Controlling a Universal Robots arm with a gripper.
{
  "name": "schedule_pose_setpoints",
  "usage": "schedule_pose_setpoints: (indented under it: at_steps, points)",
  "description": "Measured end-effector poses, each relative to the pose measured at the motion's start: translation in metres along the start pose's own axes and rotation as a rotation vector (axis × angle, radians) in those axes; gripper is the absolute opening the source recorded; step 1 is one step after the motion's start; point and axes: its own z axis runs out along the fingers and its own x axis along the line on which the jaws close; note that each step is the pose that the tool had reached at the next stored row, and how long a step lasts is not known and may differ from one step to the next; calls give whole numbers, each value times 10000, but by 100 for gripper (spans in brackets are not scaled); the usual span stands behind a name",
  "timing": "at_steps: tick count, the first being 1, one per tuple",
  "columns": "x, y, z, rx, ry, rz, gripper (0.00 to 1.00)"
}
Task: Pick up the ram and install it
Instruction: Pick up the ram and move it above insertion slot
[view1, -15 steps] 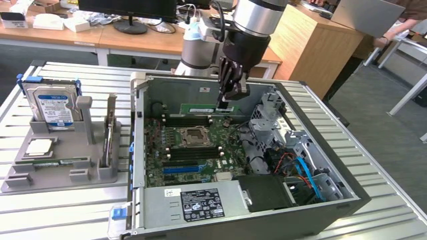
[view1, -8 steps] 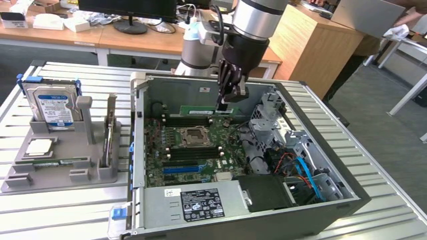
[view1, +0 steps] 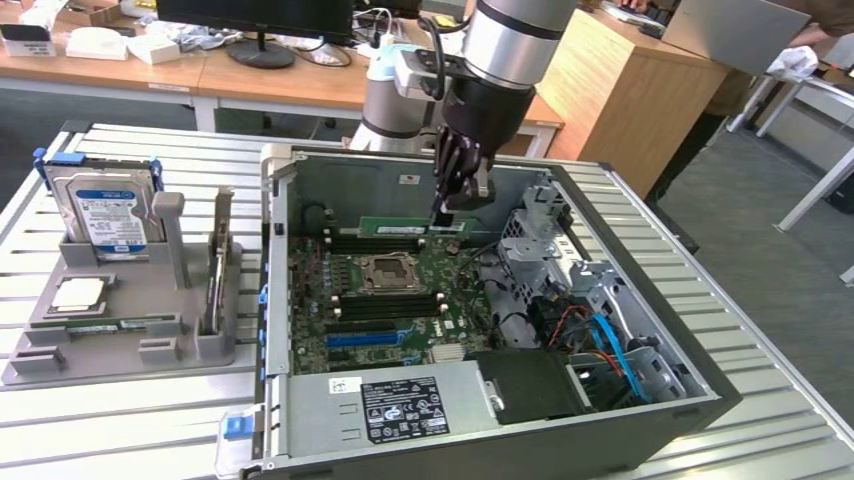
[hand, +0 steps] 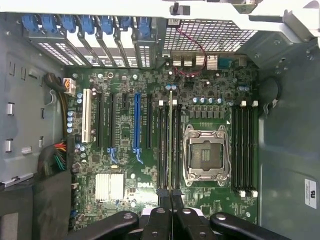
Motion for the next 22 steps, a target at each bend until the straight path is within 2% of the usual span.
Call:
schedule_pose_setpoints:
  at_steps: [22]
  points:
    - [7, -11, 211, 3, -4, 72, 11]
